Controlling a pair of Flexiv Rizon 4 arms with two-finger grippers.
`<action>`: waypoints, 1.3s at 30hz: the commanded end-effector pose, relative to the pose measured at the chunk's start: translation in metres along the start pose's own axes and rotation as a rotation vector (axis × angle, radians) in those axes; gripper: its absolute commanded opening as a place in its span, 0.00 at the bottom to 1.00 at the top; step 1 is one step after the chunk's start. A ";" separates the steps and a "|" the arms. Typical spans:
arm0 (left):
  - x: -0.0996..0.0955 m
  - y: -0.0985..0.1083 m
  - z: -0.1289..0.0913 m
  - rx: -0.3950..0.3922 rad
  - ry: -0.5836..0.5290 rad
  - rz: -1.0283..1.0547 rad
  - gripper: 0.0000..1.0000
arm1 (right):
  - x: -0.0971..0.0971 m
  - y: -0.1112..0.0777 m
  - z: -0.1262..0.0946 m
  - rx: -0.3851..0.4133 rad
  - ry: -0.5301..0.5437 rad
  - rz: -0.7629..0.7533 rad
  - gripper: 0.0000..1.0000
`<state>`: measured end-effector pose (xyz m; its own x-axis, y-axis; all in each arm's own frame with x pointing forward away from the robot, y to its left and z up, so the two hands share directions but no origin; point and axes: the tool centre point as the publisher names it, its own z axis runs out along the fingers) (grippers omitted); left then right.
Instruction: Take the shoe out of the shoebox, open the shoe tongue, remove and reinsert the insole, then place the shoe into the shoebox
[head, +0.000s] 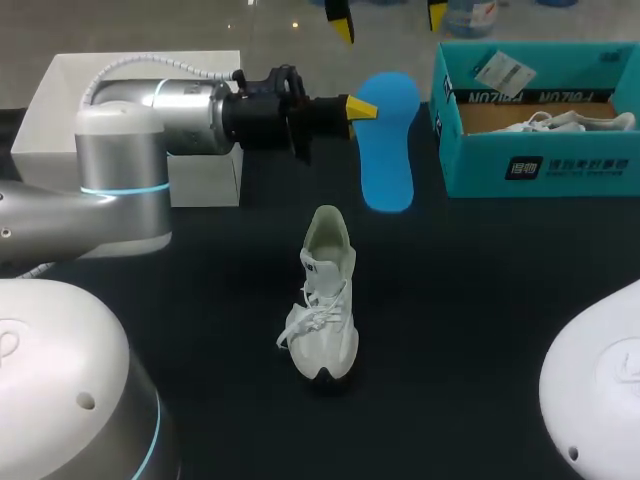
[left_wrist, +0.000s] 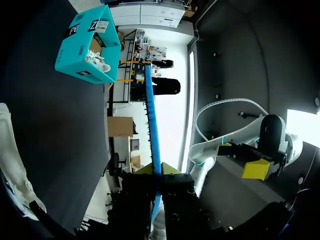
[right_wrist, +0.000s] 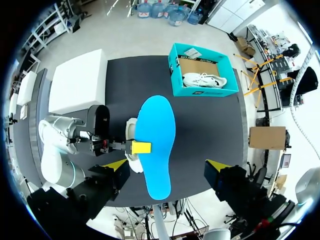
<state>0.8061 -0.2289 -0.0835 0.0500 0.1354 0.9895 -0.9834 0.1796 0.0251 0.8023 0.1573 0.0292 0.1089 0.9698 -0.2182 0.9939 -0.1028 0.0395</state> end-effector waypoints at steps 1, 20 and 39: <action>-0.001 0.000 0.000 0.002 0.004 0.004 0.00 | -0.001 -0.001 0.004 -0.001 0.007 0.000 1.00; 0.000 0.000 0.000 0.000 0.005 0.010 0.00 | 0.001 0.001 0.000 0.030 -0.033 0.077 1.00; 0.005 0.006 -0.003 0.004 0.006 0.023 0.00 | 0.000 0.000 -0.004 -0.047 0.191 0.017 1.00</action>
<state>0.8034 -0.2258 -0.0800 0.0303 0.1471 0.9887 -0.9842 0.1772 0.0038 0.8088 0.1735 0.0362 0.1593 0.9713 -0.1767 0.9871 -0.1539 0.0441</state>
